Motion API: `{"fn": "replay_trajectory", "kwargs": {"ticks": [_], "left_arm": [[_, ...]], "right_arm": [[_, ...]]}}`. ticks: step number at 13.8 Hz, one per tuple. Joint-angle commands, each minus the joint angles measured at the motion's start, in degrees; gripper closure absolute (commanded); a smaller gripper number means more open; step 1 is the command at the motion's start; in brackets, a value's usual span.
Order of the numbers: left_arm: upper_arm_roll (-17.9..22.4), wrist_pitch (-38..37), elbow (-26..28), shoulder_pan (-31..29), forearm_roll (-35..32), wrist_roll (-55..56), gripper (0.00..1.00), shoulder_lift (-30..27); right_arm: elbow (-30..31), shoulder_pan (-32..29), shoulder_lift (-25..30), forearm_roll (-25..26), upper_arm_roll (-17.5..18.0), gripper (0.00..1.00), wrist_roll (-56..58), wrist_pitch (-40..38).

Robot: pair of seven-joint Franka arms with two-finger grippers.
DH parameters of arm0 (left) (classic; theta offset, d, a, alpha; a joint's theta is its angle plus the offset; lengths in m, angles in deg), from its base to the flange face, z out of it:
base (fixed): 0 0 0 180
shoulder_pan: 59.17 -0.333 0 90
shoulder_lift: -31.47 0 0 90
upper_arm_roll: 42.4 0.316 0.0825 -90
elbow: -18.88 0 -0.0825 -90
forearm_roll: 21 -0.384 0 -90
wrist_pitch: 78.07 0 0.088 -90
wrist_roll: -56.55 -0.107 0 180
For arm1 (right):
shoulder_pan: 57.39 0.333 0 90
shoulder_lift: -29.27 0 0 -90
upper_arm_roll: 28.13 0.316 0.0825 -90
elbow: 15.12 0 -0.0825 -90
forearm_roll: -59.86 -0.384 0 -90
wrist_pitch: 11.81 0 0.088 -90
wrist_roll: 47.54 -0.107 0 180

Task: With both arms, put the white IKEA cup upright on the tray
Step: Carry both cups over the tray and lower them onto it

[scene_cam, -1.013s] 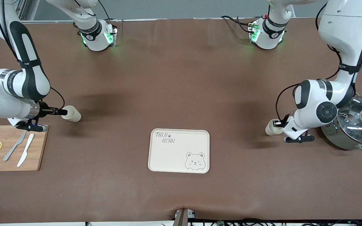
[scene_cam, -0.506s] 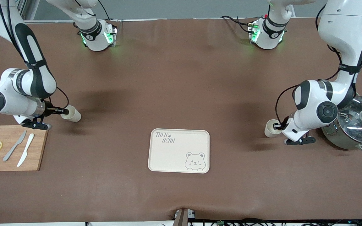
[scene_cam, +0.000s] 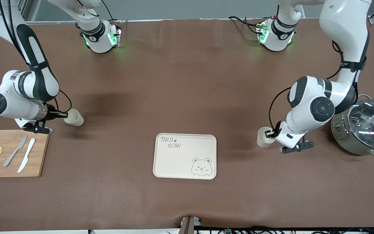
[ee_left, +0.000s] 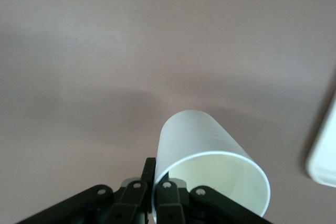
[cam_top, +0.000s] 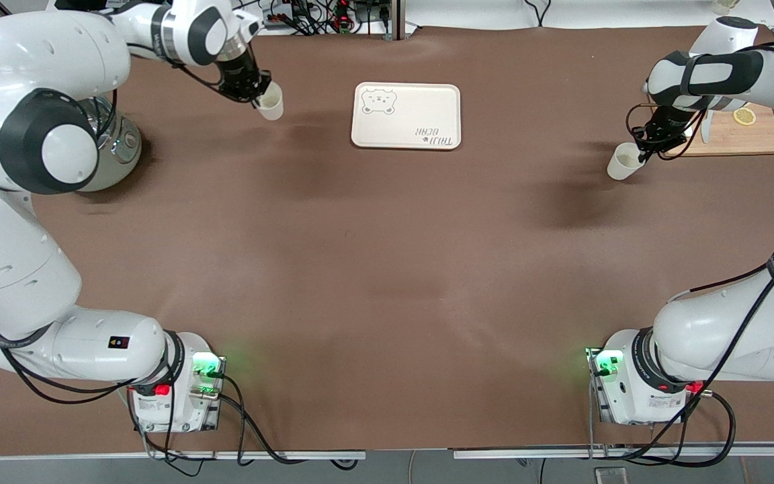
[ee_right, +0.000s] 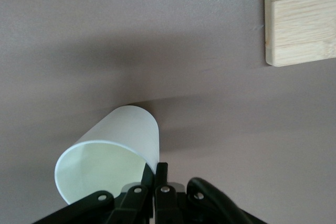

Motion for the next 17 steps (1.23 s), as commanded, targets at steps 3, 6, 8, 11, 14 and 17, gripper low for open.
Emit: {"fn": "replay_trajectory", "kwargs": {"ticks": [3, 6, 8, 11, 14, 17], "left_arm": [[-0.01, -1.3, -10.68, 4.77, 0.41, 9.06, 1.0, 7.24], [0.17, -1.3, -15.97, 8.47, 0.06, 14.77, 1.0, 11.81], [0.17, -1.3, -19.74, 9.53, 0.15, 16.72, 1.0, 14.28], [0.96, -1.13, -23.27, 13.12, -0.2, 17.77, 1.0, 17.62], [1.31, -0.6, -23.98, 14.45, -0.11, 17.86, 1.0, 19.29], [1.4, 0.53, -25.46, 15.86, -0.03, 19.87, 1.0, 21.4]], "right_arm": [[-8.35, -1.41, 1.43, -0.03, 0.95, 1.0, 0.75, -12.65], [-15.31, -0.62, 1.25, -0.64, 1.12, 1.0, -0.04, -19.79], [-17.51, 1.3, 1.16, -0.82, 1.21, 1.0, -1.78, -21.21], [-21.2, 7.27, 0.64, -0.82, 1.21, 1.0, -12.13, -22.35], [-24.37, 13.42, -1.12, -2.04, 1.3, 1.0, -23.46, -24.47], [-28.5, 17.91, -4.36, -8.63, 1.3, 1.0, -33.76, -24.21]]}}
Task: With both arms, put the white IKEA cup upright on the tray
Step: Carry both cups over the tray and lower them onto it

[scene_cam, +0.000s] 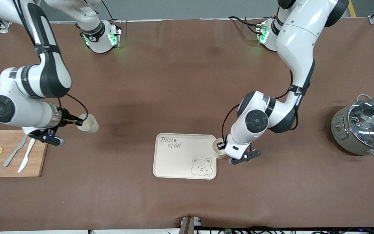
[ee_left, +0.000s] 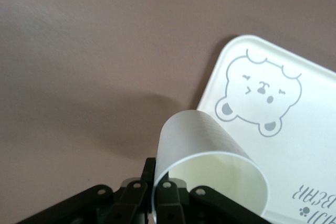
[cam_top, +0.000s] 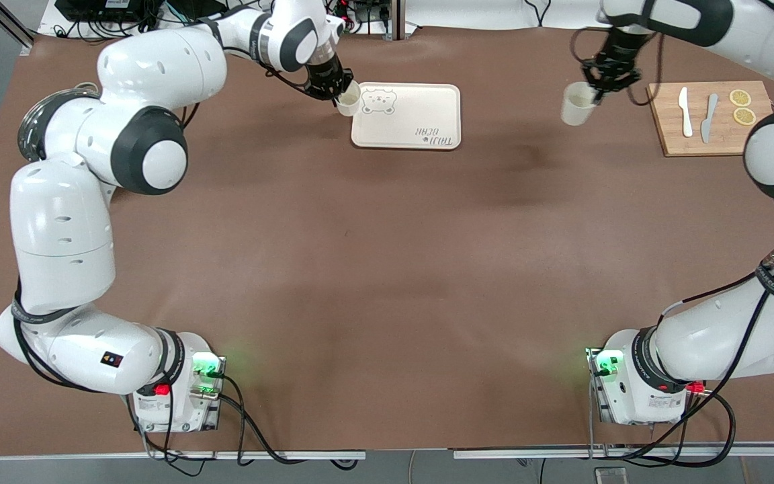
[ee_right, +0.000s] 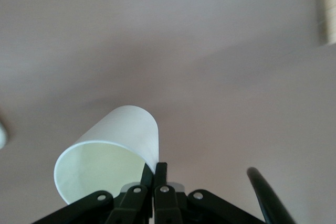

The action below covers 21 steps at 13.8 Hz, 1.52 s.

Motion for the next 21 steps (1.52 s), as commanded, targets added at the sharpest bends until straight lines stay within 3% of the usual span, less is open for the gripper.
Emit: {"fn": "replay_trajectory", "kwargs": {"ticks": [1, 6, 11, 12, 13, 14, 18, 21], "left_arm": [[0.84, 0.68, -3.8, 1.82, -0.03, 3.56, 1.0, 2.82], [0.75, 1.04, -3.8, 4.02, 0.41, 5.42, 1.0, 3.96], [0.75, 2.97, -3.72, 5.08, 0.41, 9.38, 0.99, 6.51], [0.75, 2.97, -3.72, 4.99, 0.41, 9.47, 0.67, 6.43], [0.75, 2.97, -3.63, 4.99, 0.41, 9.64, 0.14, 6.25], [0.75, 2.97, -3.63, 4.99, 0.32, 9.64, 0.0, 6.08], [0.75, 1.92, -3.63, 4.2, 0.24, 9.73, 0.0, 3.27], [1.36, -2.98, -3.63, 2.89, -0.38, 9.38, 0.0, -0.94]], "right_arm": [[-5.89, 2.98, -4.84, -4.06, -0.41, 1.0, -9.34, -0.81], [-16.16, 10.81, -14.07, -4.69, -0.41, 1.0, -31.05, 0.07], [-21.72, 15.21, -19.1, -5.48, -0.32, 1.0, -41.45, 6.03], [-21.72, 15.91, -19.36, -7.4, -0.32, 1.0, -42.24, 7.44], [-22.07, 16.09, -19.79, -9.5, -0.32, 1.0, -42.77, 8.85], [-22.68, 16.61, -20.67, -11.44, -0.32, 1.0, -43.56, 10.43], [-23.13, 19.51, -23.48, -11.99, -0.41, 1.0, -45.85, 13.69], [-23.04, 20.31, -25.42, -11.9, -0.41, 1.0, -46.03, 13.87]]}}
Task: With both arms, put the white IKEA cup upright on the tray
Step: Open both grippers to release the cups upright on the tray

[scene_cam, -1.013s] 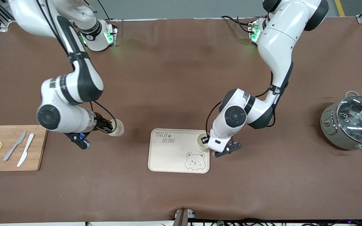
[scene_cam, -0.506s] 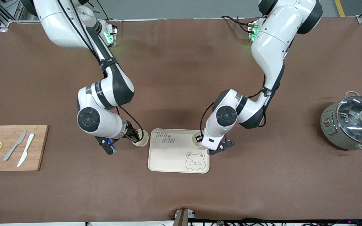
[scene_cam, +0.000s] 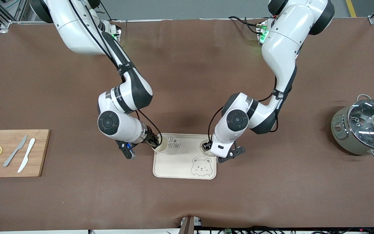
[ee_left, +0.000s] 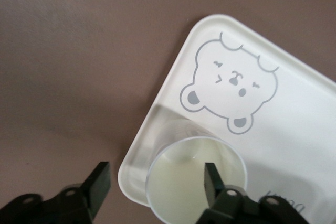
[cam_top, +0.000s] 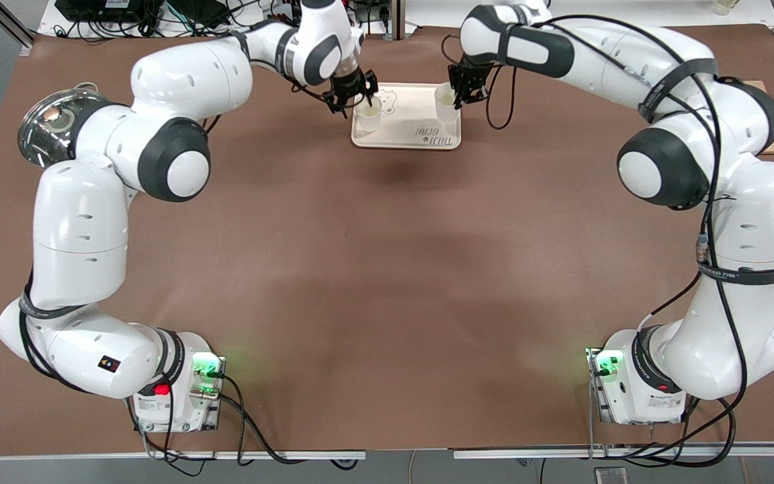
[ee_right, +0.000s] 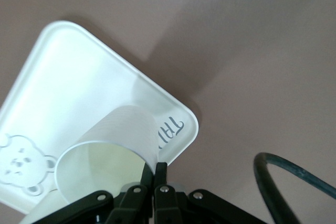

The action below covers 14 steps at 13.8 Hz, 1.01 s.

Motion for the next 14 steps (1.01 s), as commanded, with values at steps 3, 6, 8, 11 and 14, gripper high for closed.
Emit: {"fn": "replay_trajectory", "kwargs": {"ticks": [3, 6, 8, 11, 14], "left_arm": [[0.97, -9.53, 0.93, -3.99, -0.56, -0.3, 0.0, -9.25], [1.23, -15.77, 1.02, -6.62, -0.56, -5.82, 0.0, -13.3], [1.23, -20.17, 1.02, -8.91, -0.56, -8.64, 0.0, -16.37], [1.23, -25.09, 1.02, -12.34, -0.56, -12.08, 0.0, -20.16], [1.23, -30.1, 1.02, -15.77, -0.56, -16.74, 0.0, -23.5]], "right_arm": [[-1.86, 0.72, -2.91, -0.95, -0.57, 1.0, -0.87, 1.27], [-1.69, 0.64, -3.18, -1.03, -0.48, 0.19, -0.95, 1.99], [-1.69, 0.98, -3.09, -0.16, -0.57, 0.0, -0.78, 1.99], [-2.12, 1.34, -2.39, 0.02, -0.74, 0.0, -0.34, 1.37], [-2.39, 1.25, -0.02, 1.86, -1.01, 0.0, -0.16, -2.91]]}}
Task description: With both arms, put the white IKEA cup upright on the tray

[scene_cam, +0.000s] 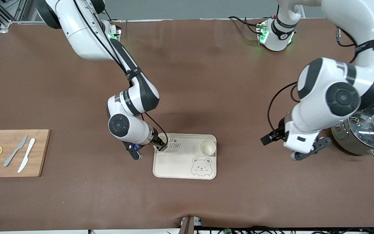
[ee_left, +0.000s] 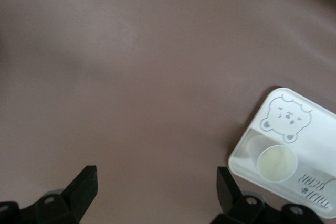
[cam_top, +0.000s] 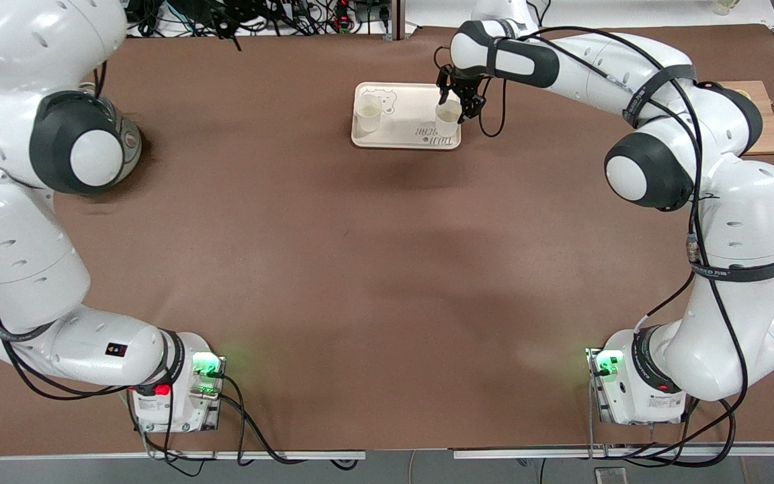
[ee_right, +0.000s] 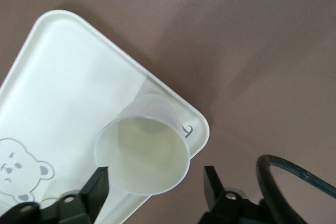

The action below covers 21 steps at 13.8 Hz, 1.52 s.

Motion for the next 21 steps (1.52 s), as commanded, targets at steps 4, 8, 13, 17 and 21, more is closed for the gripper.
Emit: {"fn": "replay_trajectory", "kwargs": {"ticks": [4, 8, 13, 17, 21], "left_arm": [[-0.09, -6.75, 1.56, -6.05, -0.44, -2.51, 0.0, -8.1], [-0.09, -13.77, 1.56, -10.97, -0.36, -10.82, 0.0, -13.2], [-0.09, -19.49, 1.56, -16.68, -0.18, -26.19, 0.0, -16.73], [-0.18, -19.94, 2.96, -18.36, 0.09, -34.14, 0.0, -18.22], [-0.62, -19.5, 4.29, -18.19, -0.35, -34.23, 0.0, -19.28]], "right_arm": [[-9.62, -1.63, 4.24, 8.21, -1.03, 0.0, 0.15, -24.12], [-6.4, -6.72, 14.5, 12.46, -0.68, 0.0, 13.91, -28.55], [4.4, -15.42, 26.28, 12.63, -0.77, 0.0, 36.39, -29.53], [6.62, -22.89, 30.69, 14.74, -0.77, 0.0, 55.11, -29.7], [6.71, -28.97, 33.76, 14.83, -0.77, 0.0, 68.96, -32.33]]}}
